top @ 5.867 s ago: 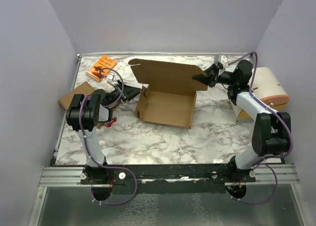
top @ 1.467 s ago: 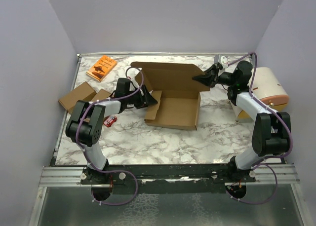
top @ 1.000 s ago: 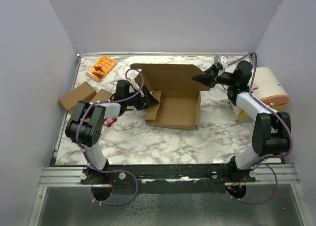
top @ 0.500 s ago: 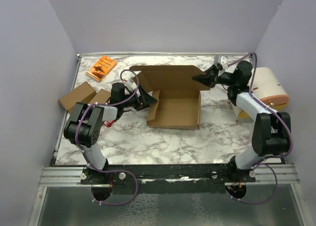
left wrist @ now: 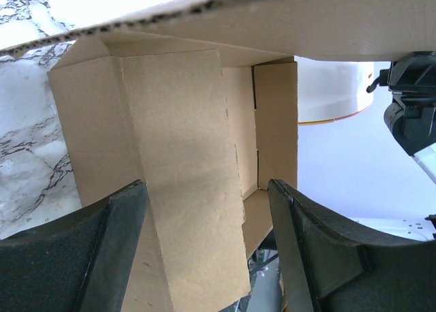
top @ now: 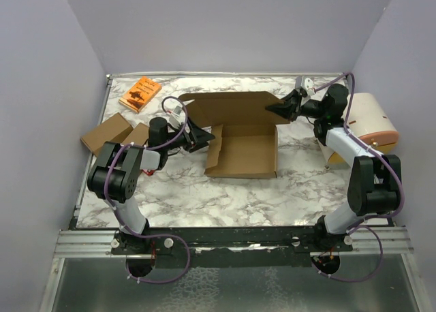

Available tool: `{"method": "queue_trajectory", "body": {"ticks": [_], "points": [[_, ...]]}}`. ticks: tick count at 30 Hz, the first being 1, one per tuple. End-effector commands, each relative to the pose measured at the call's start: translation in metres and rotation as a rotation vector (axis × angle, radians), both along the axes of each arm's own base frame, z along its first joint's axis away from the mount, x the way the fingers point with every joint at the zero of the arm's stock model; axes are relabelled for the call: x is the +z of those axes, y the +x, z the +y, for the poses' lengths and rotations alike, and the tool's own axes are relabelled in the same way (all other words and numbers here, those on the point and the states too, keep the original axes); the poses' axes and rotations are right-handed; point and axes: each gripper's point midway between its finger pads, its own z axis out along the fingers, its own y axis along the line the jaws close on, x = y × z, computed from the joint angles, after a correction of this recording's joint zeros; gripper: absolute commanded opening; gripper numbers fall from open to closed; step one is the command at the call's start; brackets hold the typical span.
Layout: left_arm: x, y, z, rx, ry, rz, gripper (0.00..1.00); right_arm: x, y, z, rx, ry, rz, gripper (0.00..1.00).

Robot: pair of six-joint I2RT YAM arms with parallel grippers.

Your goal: Fold the paper box

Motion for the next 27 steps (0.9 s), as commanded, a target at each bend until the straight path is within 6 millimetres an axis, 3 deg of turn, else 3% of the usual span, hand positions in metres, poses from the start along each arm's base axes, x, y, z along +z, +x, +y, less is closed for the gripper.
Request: {"method": "queue_trajectory", "body": {"ticks": [1, 11, 20, 27], "points": [[0.006, -0.005, -0.004, -0.055, -0.006, -0.040, 0.74, -0.004, -0.002, 0.004, 0.000, -0.002, 0.013, 0.01], [-0.019, -0.011, 0.002, -0.065, 0.098, 0.009, 0.70, -0.003, -0.003, 0.004, 0.004, -0.002, 0.012, 0.01], [-0.014, -0.018, 0.000, -0.083, 0.066, 0.000, 0.65, -0.003, -0.003, 0.004, 0.004, -0.002, 0.010, 0.01], [-0.004, -0.021, 0.005, -0.077, -0.014, -0.012, 0.68, -0.003, -0.003, 0.004, 0.006, -0.002, 0.012, 0.01]]}}
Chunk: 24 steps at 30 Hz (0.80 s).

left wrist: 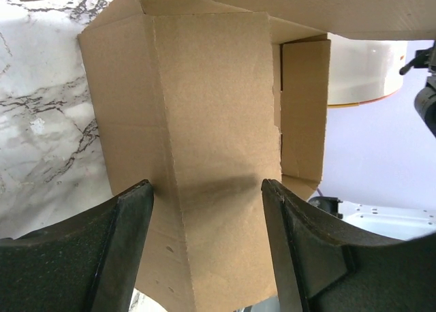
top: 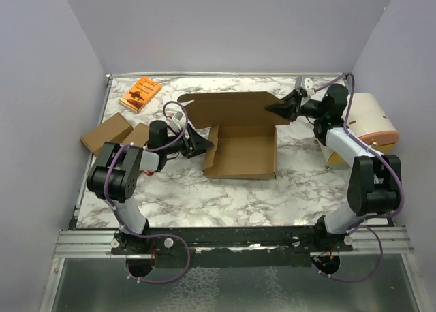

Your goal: Fold the paper box

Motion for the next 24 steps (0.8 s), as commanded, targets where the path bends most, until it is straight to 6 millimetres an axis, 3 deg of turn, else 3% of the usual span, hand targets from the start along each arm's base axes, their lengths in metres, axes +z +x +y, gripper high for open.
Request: {"method": "queue_trajectory", "body": {"ticks": [1, 11, 24], "points": [[0.021, -0.007, 0.000, -0.037, -0.099, -0.048, 0.68, -0.003, -0.003, 0.004, 0.005, -0.002, 0.010, 0.01], [0.025, -0.009, 0.007, -0.041, -0.160, -0.053, 0.71, -0.004, -0.003, 0.004, 0.006, -0.003, 0.011, 0.01], [0.003, -0.012, 0.015, -0.026, -0.162, -0.007, 0.71, -0.003, -0.004, 0.004, 0.008, -0.002, 0.012, 0.01]]}}
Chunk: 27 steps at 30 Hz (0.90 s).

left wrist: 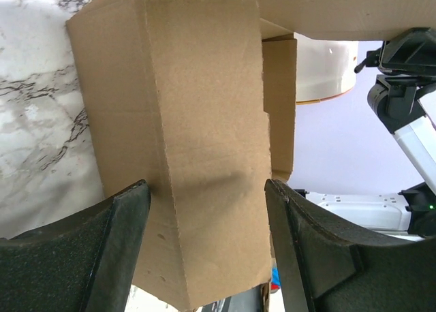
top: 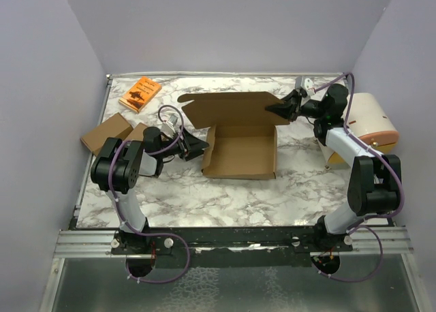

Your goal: Fold the paper box

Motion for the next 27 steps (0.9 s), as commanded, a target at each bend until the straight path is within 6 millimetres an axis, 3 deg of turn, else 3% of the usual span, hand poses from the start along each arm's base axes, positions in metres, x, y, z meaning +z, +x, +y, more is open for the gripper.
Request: {"method": "queue_trajectory", "body": {"ticks": [1, 16, 27], "points": [[-0.004, -0.007, 0.004, -0.021, -0.011, -0.012, 0.71, -0.003, -0.003, 0.004, 0.007, -0.002, 0.012, 0.01], [0.008, -0.010, 0.005, -0.018, -0.113, -0.021, 0.72, -0.003, -0.004, 0.004, 0.009, -0.003, 0.013, 0.01], [0.002, -0.009, 0.010, 0.002, -0.122, -0.028, 0.72, -0.005, -0.003, 0.004, 0.006, 0.000, 0.018, 0.01]]}}
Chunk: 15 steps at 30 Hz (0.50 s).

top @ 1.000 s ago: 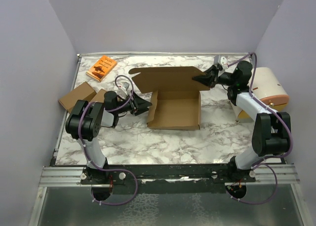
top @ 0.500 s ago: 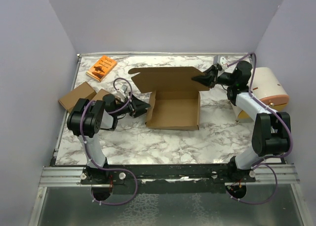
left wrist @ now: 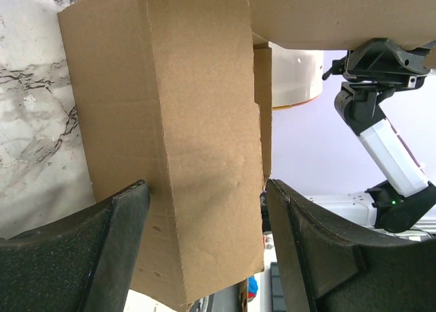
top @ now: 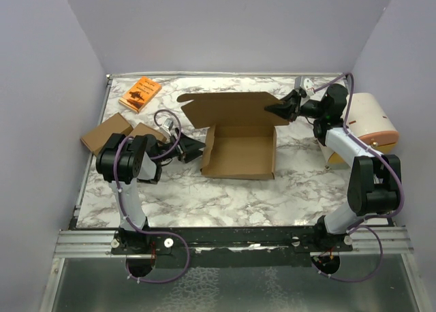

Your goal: Fold the paper box

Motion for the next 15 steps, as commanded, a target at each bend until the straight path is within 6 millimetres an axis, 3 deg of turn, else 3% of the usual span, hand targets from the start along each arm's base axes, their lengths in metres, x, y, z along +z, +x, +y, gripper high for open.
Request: {"method": "queue_trajectory", "body": {"ticks": [1, 9, 15], "points": [[0.004, -0.005, 0.000, -0.025, -0.005, -0.062, 0.72, -0.004, -0.002, 0.002, -0.001, 0.001, 0.018, 0.01], [-0.010, -0.006, -0.011, -0.049, 0.090, -0.053, 0.72, -0.006, -0.002, 0.004, 0.003, 0.002, 0.025, 0.01], [-0.037, 0.005, -0.006, -0.036, 0.385, 0.000, 0.72, -0.007, -0.003, 0.005, 0.007, 0.002, 0.028, 0.01]]}}
